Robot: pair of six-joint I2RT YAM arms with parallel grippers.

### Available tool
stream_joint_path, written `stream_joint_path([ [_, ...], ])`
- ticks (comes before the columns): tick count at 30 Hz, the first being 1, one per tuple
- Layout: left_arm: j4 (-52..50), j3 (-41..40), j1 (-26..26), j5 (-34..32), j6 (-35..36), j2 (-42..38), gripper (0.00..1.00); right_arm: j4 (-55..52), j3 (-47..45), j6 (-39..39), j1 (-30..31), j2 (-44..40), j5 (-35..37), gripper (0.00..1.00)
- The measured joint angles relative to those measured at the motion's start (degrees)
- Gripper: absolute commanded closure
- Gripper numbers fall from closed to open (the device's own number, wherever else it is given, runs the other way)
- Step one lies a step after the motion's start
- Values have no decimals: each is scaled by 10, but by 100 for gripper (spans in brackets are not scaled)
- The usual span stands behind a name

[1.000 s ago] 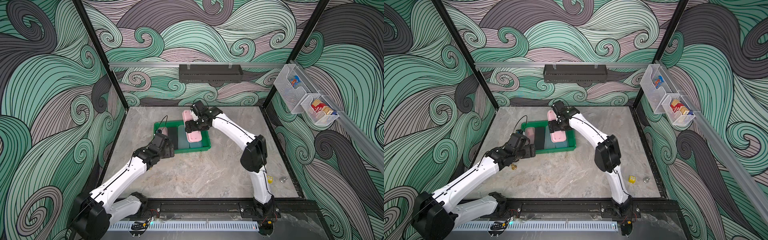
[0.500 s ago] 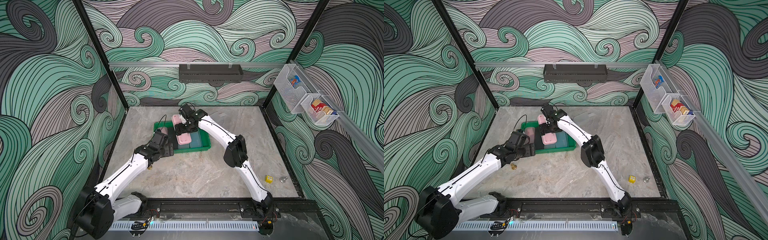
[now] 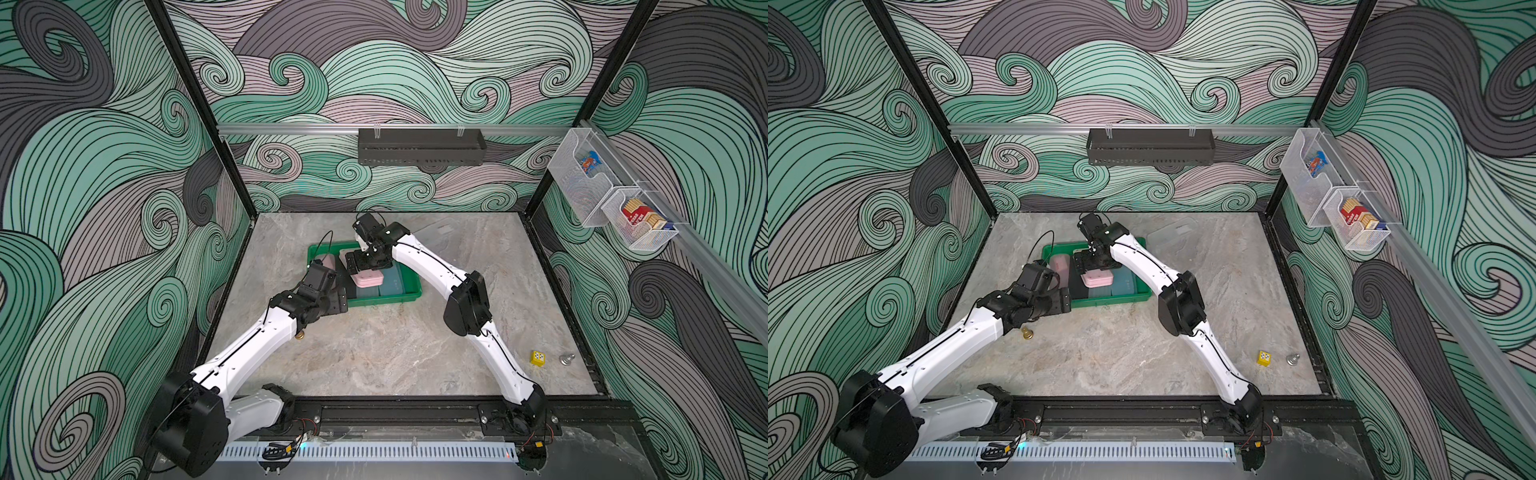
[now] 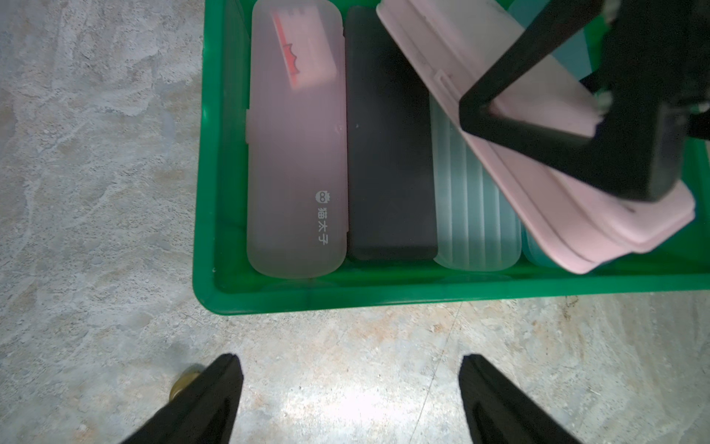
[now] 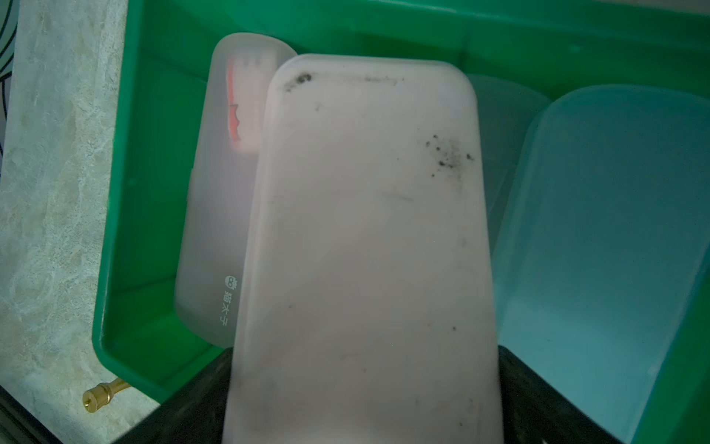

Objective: Put the pencil case into the storage box
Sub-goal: Place the pencil case at the storage box.

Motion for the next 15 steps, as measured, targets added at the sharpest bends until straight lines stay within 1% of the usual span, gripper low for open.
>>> stream_joint_path([
  [15,4,-7,4,5,0,0,8,0,1,8,11,12,-10,1],
])
